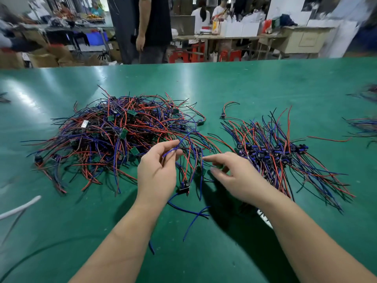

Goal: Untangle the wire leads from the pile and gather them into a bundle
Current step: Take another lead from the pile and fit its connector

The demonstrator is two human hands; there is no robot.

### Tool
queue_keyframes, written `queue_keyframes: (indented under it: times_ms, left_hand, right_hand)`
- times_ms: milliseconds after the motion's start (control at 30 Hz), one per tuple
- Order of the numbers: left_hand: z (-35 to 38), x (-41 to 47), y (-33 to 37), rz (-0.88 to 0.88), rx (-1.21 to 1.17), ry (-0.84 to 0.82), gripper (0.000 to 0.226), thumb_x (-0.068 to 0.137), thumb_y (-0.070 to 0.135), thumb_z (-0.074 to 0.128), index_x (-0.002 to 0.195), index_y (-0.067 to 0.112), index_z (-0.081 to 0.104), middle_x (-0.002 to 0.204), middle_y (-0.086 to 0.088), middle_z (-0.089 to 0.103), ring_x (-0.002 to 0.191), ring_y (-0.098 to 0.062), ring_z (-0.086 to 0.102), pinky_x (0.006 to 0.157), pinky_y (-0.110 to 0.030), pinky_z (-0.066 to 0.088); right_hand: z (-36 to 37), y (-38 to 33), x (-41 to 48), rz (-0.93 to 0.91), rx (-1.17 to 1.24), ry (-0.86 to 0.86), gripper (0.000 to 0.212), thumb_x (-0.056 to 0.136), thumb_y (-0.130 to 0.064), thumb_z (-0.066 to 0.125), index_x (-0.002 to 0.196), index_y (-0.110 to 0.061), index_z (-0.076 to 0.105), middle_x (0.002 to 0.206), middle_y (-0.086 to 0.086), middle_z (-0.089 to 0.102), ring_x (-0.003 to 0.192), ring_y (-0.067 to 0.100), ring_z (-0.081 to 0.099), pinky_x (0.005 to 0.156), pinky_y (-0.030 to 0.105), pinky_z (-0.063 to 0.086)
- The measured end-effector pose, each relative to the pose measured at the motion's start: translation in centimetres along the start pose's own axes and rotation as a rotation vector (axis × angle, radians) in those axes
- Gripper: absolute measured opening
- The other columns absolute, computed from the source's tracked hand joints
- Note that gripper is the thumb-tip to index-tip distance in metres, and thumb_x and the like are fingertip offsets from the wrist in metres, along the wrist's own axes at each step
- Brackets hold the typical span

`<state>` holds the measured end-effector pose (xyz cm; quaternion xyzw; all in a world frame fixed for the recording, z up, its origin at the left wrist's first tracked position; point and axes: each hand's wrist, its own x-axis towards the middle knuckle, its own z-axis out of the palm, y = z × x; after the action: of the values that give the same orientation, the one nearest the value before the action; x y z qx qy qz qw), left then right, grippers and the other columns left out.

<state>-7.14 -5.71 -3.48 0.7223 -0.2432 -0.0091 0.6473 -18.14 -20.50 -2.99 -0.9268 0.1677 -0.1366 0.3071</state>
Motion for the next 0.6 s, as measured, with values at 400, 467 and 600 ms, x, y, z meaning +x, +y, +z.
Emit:
queue_keyframes:
  times_ms: [400, 467, 600]
  left_hand:
    - [-0.4, -1.3, 1.4, 0.020, 0.880, -0.135, 0.049, 0.070, 0.066, 0.060, 0.108, 0.036, 0.068, 0.114, 0.012, 0.063, 0.112, -0.017, 0.053, 0.097, -0.036, 0.031]
    - [-0.3, -1.4, 1.7, 0.116, 0.871, -0.148, 0.057, 0.068, 0.067, 0.061, 0.117, 0.037, 0.064, 0.132, 0.009, 0.051, 0.123, -0.016, 0.045, 0.103, -0.036, 0.023]
    - [0.0, -1.7, 2.5, 0.562, 0.561, -0.245, 0.035, 0.072, 0.047, 0.062, 0.099, 0.027, 0.071, 0.107, 0.012, 0.065, 0.105, -0.012, 0.059, 0.095, -0.041, 0.036]
  right_hand:
    - [2.6, -0.5, 0.7, -0.053, -0.071, 0.122, 0.040, 0.077, -0.015, 0.072, 0.116, -0.023, 0.062, 0.100, -0.007, 0.065, 0.090, 0.016, 0.054, 0.085, 0.027, 0.042]
    - [2.4, -0.7, 0.6, -0.090, -0.004, 0.186, 0.036, 0.073, -0.009, 0.072, 0.108, -0.018, 0.066, 0.091, -0.006, 0.064, 0.083, 0.013, 0.055, 0.083, 0.024, 0.044]
    - [1.6, -0.9, 0.5, -0.186, 0.176, 0.323, 0.033, 0.065, -0.001, 0.069, 0.097, -0.010, 0.068, 0.090, 0.002, 0.066, 0.083, 0.016, 0.061, 0.078, 0.018, 0.045]
